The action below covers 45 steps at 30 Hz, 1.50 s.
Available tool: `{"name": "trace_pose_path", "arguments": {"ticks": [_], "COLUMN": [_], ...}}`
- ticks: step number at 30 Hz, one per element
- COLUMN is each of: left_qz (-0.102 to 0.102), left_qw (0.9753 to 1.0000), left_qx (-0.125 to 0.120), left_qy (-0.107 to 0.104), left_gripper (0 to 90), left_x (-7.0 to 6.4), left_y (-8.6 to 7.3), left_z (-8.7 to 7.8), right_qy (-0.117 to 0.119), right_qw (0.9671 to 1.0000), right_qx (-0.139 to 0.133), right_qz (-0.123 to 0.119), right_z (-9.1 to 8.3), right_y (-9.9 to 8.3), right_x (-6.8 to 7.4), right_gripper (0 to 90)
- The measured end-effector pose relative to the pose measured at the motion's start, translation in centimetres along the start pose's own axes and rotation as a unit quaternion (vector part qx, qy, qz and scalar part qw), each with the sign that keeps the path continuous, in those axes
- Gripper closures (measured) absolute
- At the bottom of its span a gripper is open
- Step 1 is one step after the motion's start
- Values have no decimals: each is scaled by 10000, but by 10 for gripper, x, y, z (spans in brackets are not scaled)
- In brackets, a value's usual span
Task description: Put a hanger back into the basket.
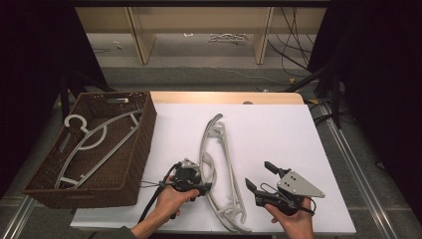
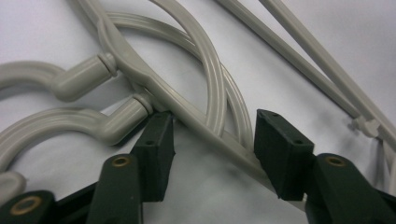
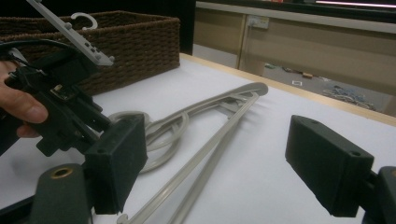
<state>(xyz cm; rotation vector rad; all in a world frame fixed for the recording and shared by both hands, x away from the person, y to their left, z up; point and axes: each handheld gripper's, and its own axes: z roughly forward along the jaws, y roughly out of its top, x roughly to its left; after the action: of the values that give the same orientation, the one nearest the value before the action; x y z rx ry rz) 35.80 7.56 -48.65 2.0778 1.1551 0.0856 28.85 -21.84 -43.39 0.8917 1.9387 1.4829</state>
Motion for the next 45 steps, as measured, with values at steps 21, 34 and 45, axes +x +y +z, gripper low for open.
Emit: {"name": "trace_pose_path", "arguments": {"ticks": [21, 34, 45], "left_qz": [-1400, -1647, -1532], "left_qw": [9885, 9816, 9795], "left_qx": [32, -301, -743], "left_qy": [-579, -923, -1073], "left_gripper": [701, 775, 802], "left_x": [28, 33, 27], "left_y": [10, 18, 30], "left_z": [-6, -14, -23], "right_qy": [36, 44, 79], "right_qw": [9999, 9999, 9999], "right_qx": [76, 66, 41], "right_qz": [-61, -69, -69], "right_z": [1, 1, 2], "right_y": [1, 1, 2], "right_x": [0, -1, -1], "right_gripper": [219, 220, 220]}}
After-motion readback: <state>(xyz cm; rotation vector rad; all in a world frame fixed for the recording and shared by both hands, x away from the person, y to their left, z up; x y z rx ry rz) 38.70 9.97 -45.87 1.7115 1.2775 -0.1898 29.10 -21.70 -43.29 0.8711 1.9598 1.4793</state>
